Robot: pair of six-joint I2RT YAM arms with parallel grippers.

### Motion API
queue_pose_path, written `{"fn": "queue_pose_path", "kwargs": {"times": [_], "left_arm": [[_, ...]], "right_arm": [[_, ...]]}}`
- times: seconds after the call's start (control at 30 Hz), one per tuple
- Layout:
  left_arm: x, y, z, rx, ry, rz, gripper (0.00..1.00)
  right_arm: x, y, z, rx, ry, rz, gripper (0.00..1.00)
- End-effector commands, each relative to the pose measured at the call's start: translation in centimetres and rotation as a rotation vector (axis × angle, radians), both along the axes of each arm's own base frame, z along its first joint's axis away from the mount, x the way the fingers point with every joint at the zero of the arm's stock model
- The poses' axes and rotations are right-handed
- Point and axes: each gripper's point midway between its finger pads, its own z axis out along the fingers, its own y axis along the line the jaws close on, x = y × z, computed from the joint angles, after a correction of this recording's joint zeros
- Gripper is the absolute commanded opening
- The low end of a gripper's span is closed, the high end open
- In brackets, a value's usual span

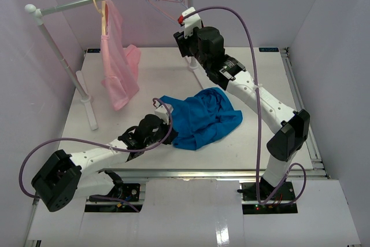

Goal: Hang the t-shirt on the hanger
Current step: Pick up the hanger from the clothesline.

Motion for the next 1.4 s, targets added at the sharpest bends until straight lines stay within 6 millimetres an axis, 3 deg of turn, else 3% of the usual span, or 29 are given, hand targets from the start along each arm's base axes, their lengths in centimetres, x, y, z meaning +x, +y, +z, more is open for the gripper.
{"fn": "queue_pose_path", "kwargs": {"times": [0.0,0.3,0.5,0.67,0.97,1.37], "left_arm": [[0.3,-1.0,1.6,-0.028,-0.023,-0.03,0.0],[-0.2,-1.6,1.3,-0.045,-0.005,-0.059,0.0],[-0.2,-1.6,1.5,-0.05,-0.009,-0.058,0.0],[-0.2,-1.6,1.7,-0.051,-0.013,-0.061,0.0],[-0.3,-1.4,2.5,-0.066,-0.033,-0.056,0.0],[-0.1,-1.1,2.3,-0.052,-0.033,-0.041,0.0]], "right_arm": [[-1.3,-1.5,5.7,0.074,-0.117,-0.007,0.6],[-0.3,-3.0,6.3,0.06,-0.126,-0.033,0.6],[0.7,-4.7,4.9,0.054,-0.099,-0.057,0.6],[0.4,-5.5,4.1,0.062,-0.09,-0.064,0.6],[-1.0,-4.7,4.3,0.089,-0.059,0.015,0.62],[-0.1,-3.5,4.6,0.119,-0.003,0.035,0.64]]}}
